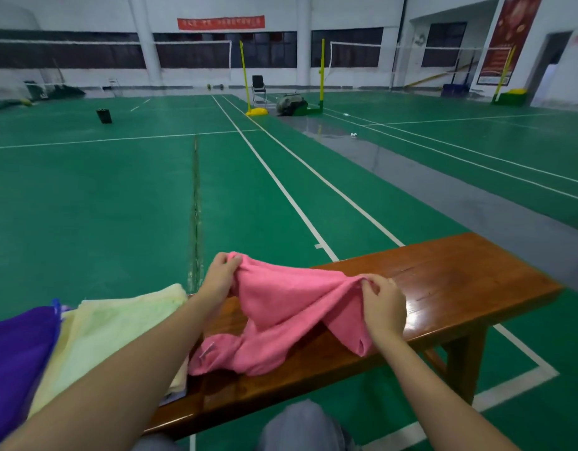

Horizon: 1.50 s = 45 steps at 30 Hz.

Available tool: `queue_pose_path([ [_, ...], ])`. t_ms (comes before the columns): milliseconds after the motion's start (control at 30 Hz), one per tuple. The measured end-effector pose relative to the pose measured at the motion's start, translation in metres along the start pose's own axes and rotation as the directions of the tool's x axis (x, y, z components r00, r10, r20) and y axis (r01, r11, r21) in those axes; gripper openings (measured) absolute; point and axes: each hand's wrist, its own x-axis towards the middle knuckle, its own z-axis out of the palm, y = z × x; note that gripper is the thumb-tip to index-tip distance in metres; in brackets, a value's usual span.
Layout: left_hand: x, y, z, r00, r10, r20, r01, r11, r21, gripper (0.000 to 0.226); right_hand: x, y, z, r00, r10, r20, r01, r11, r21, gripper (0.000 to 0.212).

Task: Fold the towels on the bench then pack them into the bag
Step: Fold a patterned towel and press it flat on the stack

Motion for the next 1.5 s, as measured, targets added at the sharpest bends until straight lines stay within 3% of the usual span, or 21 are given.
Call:
queue_pose_path([
  [100,-0.012,0.001,-0.013,1.000,0.000,0.030,-0.001,0.999,0.049,0.015,-0.009,-0.010,0.001,0.976,0.176,0.126,-0.202,0.952,0.230,0.022],
  [167,-0.023,-0.003,-0.015,0.996,-0.035,0.085,0.033,0.999,0.027,0.015,-0.016,-0.015,0.007,0.887,0.316,0.337,-0.449,0.760,0.469,0.019],
  [233,-0.033,-0.006,-0.014,0.991,-0.057,0.122,0.059,0.998,-0.011,0.015,-0.020,-0.017,0.014,0.789,0.357,0.500,-0.611,0.542,0.577,0.019],
  [367,-0.037,-0.009,-0.015,0.992,-0.088,0.094,0.099,0.989,-0.111,0.026,-0.018,-0.006,0.029,0.691,0.336,0.640,-0.722,0.270,0.637,0.040],
  [467,-0.037,-0.004,-0.016,0.985,-0.131,0.115,0.157,0.951,-0.266,0.034,-0.016,-0.008,0.030,0.682,0.255,0.686,-0.725,0.110,0.680,0.050],
  [500,-0.038,0.000,-0.015,0.981,-0.143,0.128,0.178,0.927,-0.329,0.033,-0.016,-0.013,0.029,0.707,0.235,0.667,-0.703,0.129,0.700,0.050],
  [567,-0.040,0.011,-0.014,0.978,-0.146,0.152,0.197,0.888,-0.415,0.027,-0.016,-0.022,0.026,0.773,0.211,0.599,-0.634,0.316,0.706,0.052],
  [667,-0.043,0.027,-0.015,0.980,-0.066,0.185,0.131,0.922,-0.365,0.009,-0.016,-0.039,0.021,0.850,0.212,0.482,-0.508,0.573,0.643,0.039],
  [767,-0.046,0.041,-0.021,0.982,0.038,0.187,0.021,0.952,-0.304,0.038,-0.012,-0.056,0.012,0.904,0.143,0.403,-0.386,0.679,0.624,0.026],
  [967,-0.053,0.081,-0.040,0.989,0.094,0.116,-0.051,0.944,-0.325,0.073,0.010,-0.086,-0.019,0.969,0.043,0.244,-0.198,0.726,0.659,0.024],
  [1267,-0.062,0.145,-0.082,0.985,0.118,0.123,-0.100,0.984,-0.150,0.025,0.052,-0.119,-0.051,0.992,0.010,0.124,-0.093,0.723,0.684,0.032],
  [1367,-0.063,0.156,-0.090,0.991,0.097,0.088,-0.091,0.993,-0.078,0.025,0.059,-0.127,-0.060,0.994,0.027,0.106,-0.093,0.718,0.690,0.026],
  [1500,-0.060,0.163,-0.096,0.992,0.111,0.060,-0.103,0.987,-0.122,0.034,0.063,-0.139,-0.070,0.971,0.017,0.238,-0.196,0.621,0.759,0.024],
])
